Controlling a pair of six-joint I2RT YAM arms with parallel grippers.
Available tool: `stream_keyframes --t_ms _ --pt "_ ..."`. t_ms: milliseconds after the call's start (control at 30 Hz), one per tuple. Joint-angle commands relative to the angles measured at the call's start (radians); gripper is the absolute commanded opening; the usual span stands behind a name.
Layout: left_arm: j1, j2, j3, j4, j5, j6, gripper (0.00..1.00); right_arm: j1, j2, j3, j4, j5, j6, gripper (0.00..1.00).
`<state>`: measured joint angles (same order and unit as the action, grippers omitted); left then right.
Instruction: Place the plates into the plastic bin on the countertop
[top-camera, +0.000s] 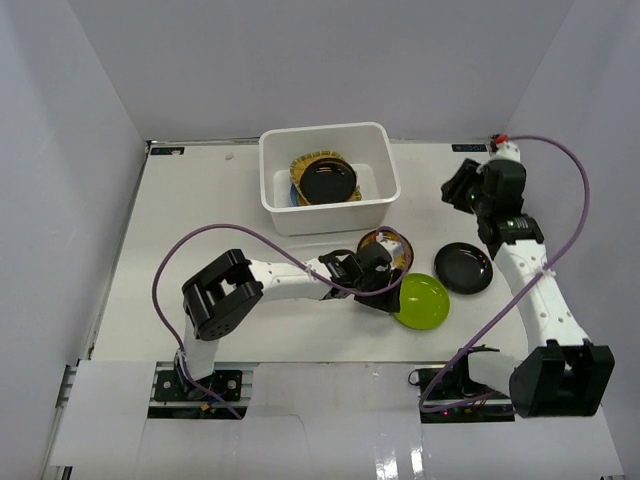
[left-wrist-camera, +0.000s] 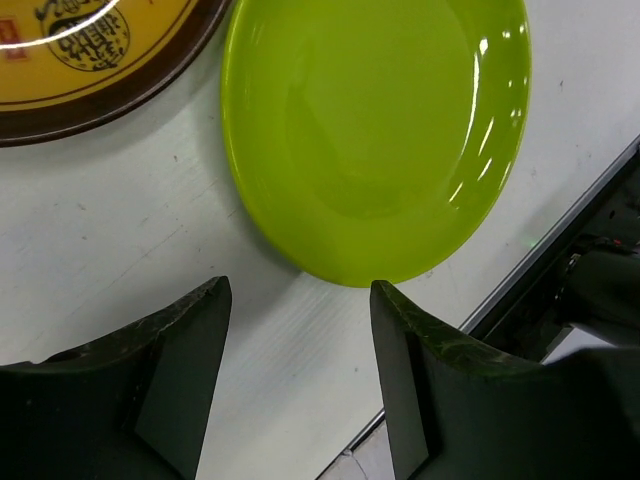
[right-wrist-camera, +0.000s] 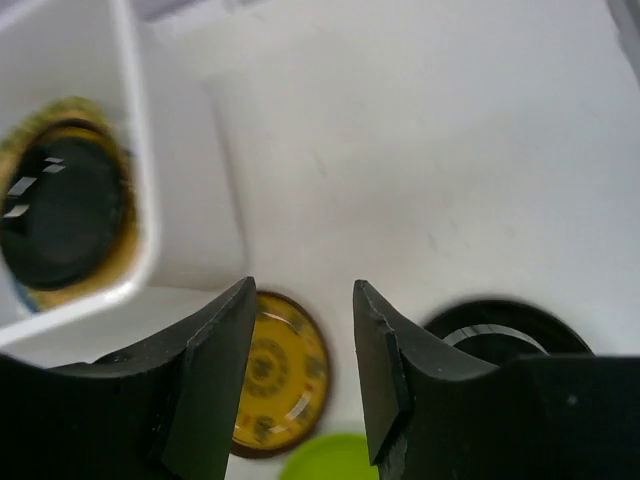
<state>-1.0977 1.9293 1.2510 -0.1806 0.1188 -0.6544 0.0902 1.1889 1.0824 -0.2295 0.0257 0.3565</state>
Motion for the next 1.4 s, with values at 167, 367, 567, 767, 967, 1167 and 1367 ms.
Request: stream_keyframes --t_ms 167,367,567,767,967,1167,1367 --pt "-0.013 0.054 0.039 0.027 -0.025 0.015 0.68 -0.225 -0.273 -0.389 -0.004 0.23 0.059 0.52" --pt "-0.013 0.066 0.013 0.072 -0.061 0.002 0.1 -0.313 -0.371 -0.553 -0.004 0.287 0.11 0.61" --pt "-0.013 -0.044 -0.065 0.085 -0.042 -0.001 0.0 -0.362 -0.367 -0.639 0.001 0.266 0.119 0.67" --pt "-0.011 -0.262 -0.078 0.043 -0.047 0.033 0.0 -0.395 -0.302 -0.67 0.016 0.195 0.128 0.68" --pt "-0.01 -0.342 -0.061 -0.039 -0.05 0.073 0.0 -0.437 -0.313 -0.707 0.016 0.174 0.13 0.7" --pt "0.012 -0.359 -0.05 -0.206 0.027 0.142 0.27 -0.471 -0.293 -0.742 0.047 0.097 0.13 0.7" --pt "0.01 -0.374 -0.214 -0.224 0.22 0.154 0.7 -0.478 -0.224 -0.766 0.133 -0.001 0.153 0.57"
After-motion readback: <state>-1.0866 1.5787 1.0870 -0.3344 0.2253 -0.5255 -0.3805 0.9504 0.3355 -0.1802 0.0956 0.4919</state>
